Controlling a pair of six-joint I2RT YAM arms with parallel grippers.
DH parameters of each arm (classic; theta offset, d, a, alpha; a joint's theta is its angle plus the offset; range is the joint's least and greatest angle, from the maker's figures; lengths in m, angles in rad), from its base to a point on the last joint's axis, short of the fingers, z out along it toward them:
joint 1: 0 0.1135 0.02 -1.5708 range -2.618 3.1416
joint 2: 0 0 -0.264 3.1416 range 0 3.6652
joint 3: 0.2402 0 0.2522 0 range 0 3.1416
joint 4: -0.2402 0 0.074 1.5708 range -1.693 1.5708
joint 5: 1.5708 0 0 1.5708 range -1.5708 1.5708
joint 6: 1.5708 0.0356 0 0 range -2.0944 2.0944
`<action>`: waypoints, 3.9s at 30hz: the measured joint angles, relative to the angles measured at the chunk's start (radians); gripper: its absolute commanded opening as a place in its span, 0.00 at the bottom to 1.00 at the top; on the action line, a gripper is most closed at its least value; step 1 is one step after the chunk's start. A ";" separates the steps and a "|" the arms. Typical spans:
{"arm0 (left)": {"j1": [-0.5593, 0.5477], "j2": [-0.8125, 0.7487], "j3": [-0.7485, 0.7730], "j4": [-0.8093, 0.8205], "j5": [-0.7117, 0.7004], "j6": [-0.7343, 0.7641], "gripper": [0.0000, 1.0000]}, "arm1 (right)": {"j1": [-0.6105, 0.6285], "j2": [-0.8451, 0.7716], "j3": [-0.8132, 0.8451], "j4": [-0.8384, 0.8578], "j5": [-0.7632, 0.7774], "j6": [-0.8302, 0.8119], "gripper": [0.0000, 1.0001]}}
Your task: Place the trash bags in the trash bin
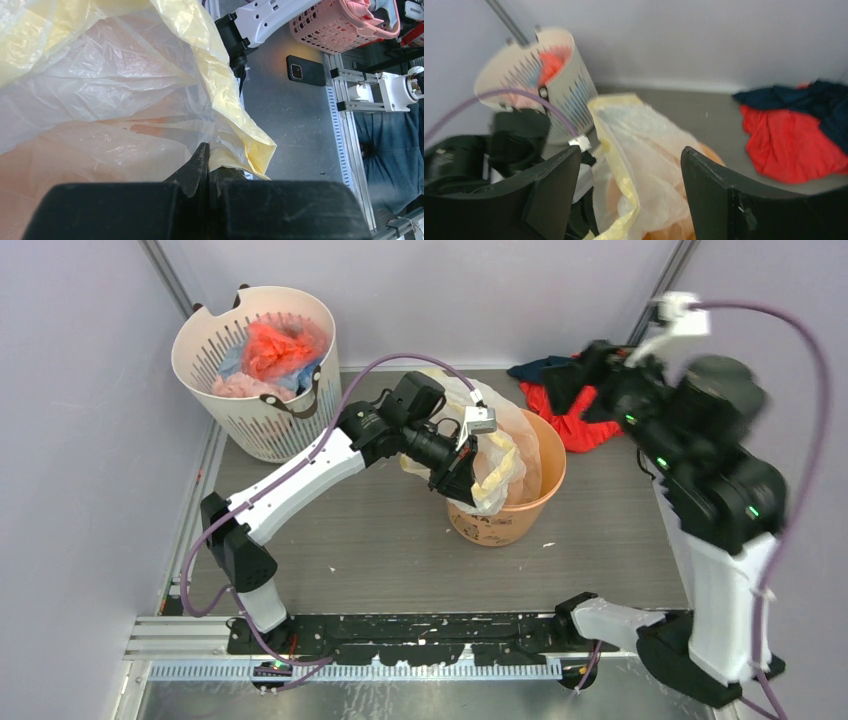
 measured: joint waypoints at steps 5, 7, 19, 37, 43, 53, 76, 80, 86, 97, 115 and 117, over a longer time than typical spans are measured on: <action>0.000 -0.005 0.000 -0.002 -0.003 0.007 0.00 | 0.000 0.127 -0.124 -0.077 -0.093 0.001 0.78; -0.001 -0.013 -0.003 0.001 -0.006 0.007 0.00 | 0.000 0.158 -0.166 -0.104 -0.117 0.000 0.78; -0.002 -0.092 -0.083 0.060 -0.010 -0.011 0.00 | 0.000 0.146 -0.238 -0.141 -0.266 -0.028 0.77; -0.005 -0.110 -0.112 0.074 -0.010 -0.012 0.00 | 0.000 0.234 -0.302 -0.125 -0.392 -0.076 0.70; -0.005 -0.110 -0.112 0.074 -0.010 -0.012 0.00 | 0.000 0.238 -0.337 -0.122 -0.380 -0.083 0.46; -0.005 -0.110 -0.113 0.075 -0.026 -0.013 0.00 | 0.000 0.222 -0.342 -0.091 -0.197 -0.061 0.08; -0.006 0.010 0.051 0.108 -0.434 -0.061 0.00 | -0.022 -0.162 -0.646 -0.042 0.389 0.078 0.01; -0.006 0.011 0.074 0.118 -0.457 -0.070 0.00 | -0.030 -0.193 -0.713 -0.040 0.417 0.105 0.01; -0.007 -0.037 -0.020 0.164 -0.478 -0.099 0.00 | -0.033 -0.254 -0.809 -0.025 0.426 0.147 0.01; -0.042 -0.172 -0.179 0.233 -0.489 -0.148 0.00 | -0.033 -0.332 -0.919 0.009 0.391 0.204 0.01; -0.146 -0.208 -0.362 0.254 -0.626 -0.173 0.00 | -0.033 -0.484 -1.135 0.019 0.380 0.329 0.01; -0.146 -0.208 -0.372 0.262 -0.642 -0.174 0.00 | -0.033 -0.487 -1.139 0.022 0.380 0.341 0.01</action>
